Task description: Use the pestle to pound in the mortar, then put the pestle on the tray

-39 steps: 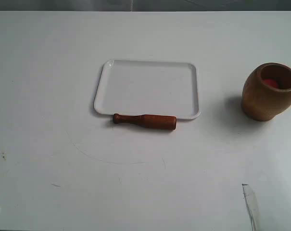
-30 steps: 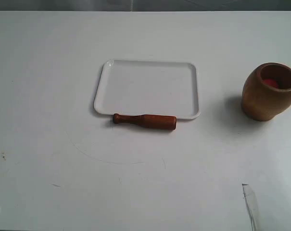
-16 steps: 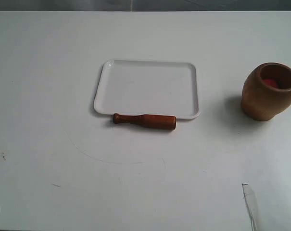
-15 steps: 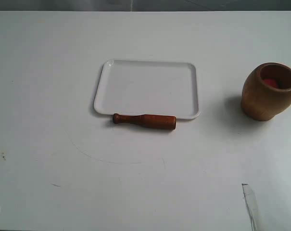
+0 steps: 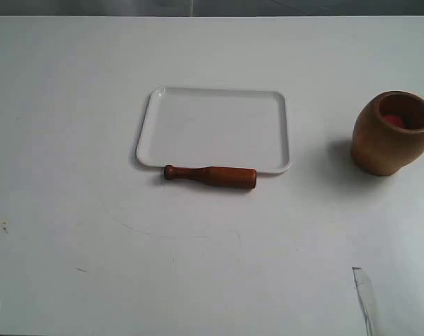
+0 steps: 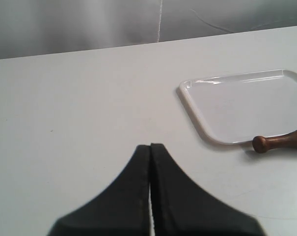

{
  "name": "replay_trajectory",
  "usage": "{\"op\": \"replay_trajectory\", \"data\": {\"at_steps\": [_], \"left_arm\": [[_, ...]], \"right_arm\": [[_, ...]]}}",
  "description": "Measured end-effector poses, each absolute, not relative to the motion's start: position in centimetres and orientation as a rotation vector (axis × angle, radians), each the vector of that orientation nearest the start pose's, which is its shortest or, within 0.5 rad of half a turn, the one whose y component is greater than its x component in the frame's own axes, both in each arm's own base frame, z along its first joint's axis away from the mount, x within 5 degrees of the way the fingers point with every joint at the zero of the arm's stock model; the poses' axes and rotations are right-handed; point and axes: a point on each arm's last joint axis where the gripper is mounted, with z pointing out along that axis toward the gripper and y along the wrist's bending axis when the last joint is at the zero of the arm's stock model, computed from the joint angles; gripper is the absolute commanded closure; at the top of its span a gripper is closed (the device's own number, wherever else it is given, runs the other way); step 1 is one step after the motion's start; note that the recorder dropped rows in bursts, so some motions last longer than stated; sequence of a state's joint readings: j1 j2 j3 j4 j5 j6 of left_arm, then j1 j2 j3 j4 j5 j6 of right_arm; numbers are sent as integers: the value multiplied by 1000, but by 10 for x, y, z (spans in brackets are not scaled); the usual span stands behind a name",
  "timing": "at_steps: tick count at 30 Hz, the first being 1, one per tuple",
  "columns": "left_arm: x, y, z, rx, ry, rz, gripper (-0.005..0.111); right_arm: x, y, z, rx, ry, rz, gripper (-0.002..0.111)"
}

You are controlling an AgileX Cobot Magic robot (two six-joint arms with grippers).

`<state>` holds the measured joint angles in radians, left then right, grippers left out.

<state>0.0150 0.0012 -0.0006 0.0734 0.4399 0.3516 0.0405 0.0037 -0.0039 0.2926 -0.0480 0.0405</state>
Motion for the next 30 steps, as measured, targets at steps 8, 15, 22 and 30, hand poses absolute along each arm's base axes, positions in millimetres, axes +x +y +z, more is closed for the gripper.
{"op": "replay_trajectory", "data": {"at_steps": [8, 15, 22, 30], "left_arm": [[51, 4, 174, 367, 1901, 320, 107], [51, 4, 174, 367, 1901, 320, 107], [51, 4, 174, 367, 1901, 320, 107], [51, 4, 174, 367, 1901, 320, 107]], "right_arm": [[30, 3, 301, 97, 1173, 376, 108], [23, 6, 376, -200, 1209, 215, 108], [66, 27, 401, -445, 1403, 125, 108], [134, 84, 402, -868, 1698, 202, 108]]}}
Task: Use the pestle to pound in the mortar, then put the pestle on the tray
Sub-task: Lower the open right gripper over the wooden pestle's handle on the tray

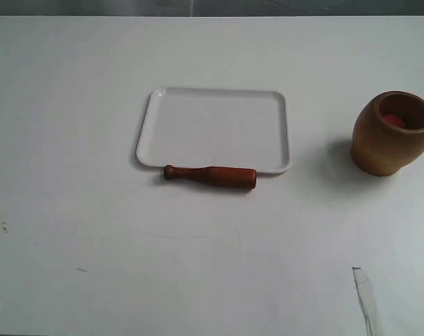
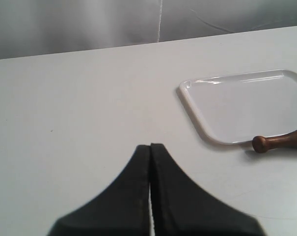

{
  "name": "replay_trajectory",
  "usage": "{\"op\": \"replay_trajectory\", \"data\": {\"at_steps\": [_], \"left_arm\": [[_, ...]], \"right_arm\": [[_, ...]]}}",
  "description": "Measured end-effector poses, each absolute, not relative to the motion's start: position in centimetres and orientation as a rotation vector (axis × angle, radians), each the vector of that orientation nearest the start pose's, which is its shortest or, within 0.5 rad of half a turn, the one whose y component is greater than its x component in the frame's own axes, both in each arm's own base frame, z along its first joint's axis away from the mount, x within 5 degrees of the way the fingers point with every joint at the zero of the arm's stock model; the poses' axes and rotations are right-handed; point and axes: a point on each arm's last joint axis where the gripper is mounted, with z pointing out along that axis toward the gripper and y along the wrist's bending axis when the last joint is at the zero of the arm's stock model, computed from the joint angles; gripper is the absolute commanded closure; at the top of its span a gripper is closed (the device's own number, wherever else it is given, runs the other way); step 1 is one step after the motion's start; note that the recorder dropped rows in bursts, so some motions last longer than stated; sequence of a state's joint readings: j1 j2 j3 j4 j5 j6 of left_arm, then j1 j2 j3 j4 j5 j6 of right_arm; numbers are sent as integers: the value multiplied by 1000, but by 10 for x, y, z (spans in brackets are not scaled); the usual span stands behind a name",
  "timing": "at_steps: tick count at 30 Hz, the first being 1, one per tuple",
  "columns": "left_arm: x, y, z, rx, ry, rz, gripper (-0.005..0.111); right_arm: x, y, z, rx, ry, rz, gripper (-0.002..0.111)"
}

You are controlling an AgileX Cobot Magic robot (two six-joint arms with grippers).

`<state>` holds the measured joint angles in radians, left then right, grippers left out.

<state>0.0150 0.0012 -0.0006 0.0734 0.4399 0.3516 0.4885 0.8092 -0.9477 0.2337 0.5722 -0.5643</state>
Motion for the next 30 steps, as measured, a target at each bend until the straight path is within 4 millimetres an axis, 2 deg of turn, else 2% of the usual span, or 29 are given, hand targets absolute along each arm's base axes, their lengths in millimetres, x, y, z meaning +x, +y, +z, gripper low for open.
{"op": "replay_trajectory", "data": {"at_steps": [3, 7, 13, 18, 21, 24, 26, 30], "left_arm": [[51, 4, 174, 367, 1901, 320, 107], [51, 4, 174, 367, 1901, 320, 107], [51, 4, 174, 367, 1901, 320, 107], [51, 4, 174, 367, 1901, 320, 107], [51, 4, 174, 367, 1901, 320, 107], [51, 4, 174, 367, 1901, 320, 107], [51, 4, 174, 367, 1901, 320, 107], [51, 4, 174, 367, 1901, 320, 107]], "right_arm": [[165, 113, 392, -1041, 1805, 231, 108], [202, 153, 365, -1286, 1928, 246, 108], [236, 215, 316, -1612, 1984, 277, 108], [247, 266, 267, -1830, 1983, 290, 108], [248, 288, 237, -1955, 1975, 247, 108], [247, 301, 209, -2074, 1957, 174, 108], [245, 307, 197, -2130, 1942, 143, 108], [243, 312, 184, -2178, 1936, 122, 108]]}}
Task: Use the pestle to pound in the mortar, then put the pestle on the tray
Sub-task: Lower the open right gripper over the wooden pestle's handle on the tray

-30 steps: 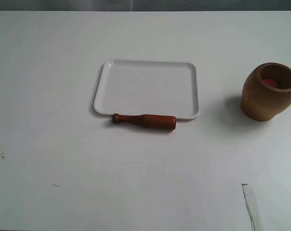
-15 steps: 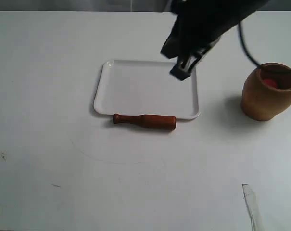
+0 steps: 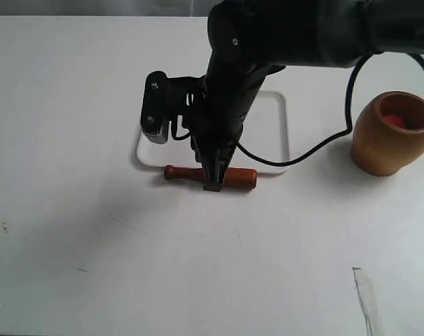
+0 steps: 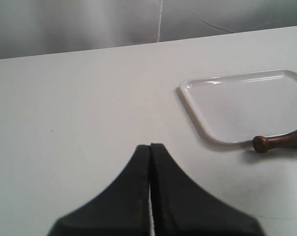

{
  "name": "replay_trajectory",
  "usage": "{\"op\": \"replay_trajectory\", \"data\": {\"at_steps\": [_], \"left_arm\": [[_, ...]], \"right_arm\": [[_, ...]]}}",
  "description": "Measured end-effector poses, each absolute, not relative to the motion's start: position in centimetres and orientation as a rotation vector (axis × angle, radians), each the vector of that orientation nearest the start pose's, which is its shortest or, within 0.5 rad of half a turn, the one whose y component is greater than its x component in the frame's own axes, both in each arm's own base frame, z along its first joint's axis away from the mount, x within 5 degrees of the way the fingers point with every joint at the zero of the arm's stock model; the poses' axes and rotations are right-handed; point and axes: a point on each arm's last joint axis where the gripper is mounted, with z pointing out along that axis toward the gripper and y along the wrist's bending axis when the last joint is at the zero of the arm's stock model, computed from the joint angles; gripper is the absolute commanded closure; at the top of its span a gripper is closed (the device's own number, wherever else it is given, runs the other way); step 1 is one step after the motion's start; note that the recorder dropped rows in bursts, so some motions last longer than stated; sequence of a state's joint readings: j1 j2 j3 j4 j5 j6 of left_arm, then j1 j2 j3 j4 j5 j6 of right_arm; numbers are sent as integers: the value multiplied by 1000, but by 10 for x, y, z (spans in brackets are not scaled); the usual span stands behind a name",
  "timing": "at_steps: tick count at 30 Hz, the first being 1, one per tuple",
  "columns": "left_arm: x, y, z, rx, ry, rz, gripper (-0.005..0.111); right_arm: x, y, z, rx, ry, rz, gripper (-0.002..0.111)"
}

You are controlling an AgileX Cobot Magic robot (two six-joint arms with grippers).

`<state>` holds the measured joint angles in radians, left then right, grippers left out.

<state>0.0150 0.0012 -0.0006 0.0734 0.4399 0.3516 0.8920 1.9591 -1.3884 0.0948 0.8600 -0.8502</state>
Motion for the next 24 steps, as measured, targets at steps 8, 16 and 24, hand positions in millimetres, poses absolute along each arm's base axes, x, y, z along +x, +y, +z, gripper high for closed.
{"op": "replay_trajectory", "data": {"at_steps": [8, 16, 24], "left_arm": [[51, 4, 174, 367, 1901, 320, 107], [51, 4, 174, 367, 1901, 320, 107], [51, 4, 174, 367, 1901, 320, 107]], "right_arm": [[242, 318, 184, -2149, 1910, 177, 89], [243, 329, 188, -2053, 1854, 278, 59], [246, 334, 156, -2072, 1917, 300, 57]]}}
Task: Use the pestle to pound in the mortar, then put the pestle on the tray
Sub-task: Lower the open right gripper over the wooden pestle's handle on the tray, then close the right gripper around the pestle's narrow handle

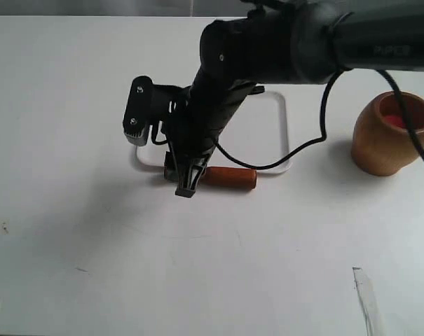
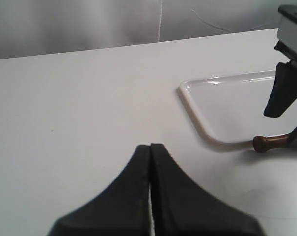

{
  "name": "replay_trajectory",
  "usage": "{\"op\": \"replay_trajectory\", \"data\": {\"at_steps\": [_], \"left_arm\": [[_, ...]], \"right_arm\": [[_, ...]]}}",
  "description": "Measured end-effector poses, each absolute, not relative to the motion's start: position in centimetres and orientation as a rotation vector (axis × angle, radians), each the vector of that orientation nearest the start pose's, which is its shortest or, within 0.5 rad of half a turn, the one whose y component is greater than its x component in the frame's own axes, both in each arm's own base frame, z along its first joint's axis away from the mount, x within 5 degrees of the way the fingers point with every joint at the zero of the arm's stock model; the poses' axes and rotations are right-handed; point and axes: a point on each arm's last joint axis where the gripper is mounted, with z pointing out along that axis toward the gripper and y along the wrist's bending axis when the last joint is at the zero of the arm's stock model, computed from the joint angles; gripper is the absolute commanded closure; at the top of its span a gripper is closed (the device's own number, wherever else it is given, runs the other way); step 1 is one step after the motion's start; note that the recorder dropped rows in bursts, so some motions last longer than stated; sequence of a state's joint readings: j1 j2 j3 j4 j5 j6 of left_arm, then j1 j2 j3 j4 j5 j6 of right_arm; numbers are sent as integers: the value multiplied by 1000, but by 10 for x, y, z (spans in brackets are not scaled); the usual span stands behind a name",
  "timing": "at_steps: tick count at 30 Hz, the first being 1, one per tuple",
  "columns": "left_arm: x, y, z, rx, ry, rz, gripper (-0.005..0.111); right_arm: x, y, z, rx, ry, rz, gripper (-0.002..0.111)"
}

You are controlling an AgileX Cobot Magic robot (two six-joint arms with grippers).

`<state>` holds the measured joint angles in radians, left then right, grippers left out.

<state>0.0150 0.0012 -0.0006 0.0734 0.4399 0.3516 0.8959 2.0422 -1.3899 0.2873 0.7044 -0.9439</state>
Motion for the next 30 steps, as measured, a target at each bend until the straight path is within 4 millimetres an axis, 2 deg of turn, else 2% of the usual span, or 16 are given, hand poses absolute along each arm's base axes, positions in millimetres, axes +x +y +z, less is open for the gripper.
{"op": "replay_trajectory", "data": {"at_steps": [4, 19, 24, 30], "left_arm": [[51, 4, 174, 367, 1901, 320, 107], [51, 4, 174, 367, 1901, 320, 107], [51, 4, 174, 367, 1901, 320, 107], [51, 4, 174, 367, 1901, 320, 107]], "right_arm": [[247, 335, 146, -2088, 1932, 294, 57], [248, 335, 144, -2079, 1935, 293, 60], [248, 336, 125, -2108, 1974, 292, 60], [247, 335, 121, -2126, 1994, 301, 62]]}}
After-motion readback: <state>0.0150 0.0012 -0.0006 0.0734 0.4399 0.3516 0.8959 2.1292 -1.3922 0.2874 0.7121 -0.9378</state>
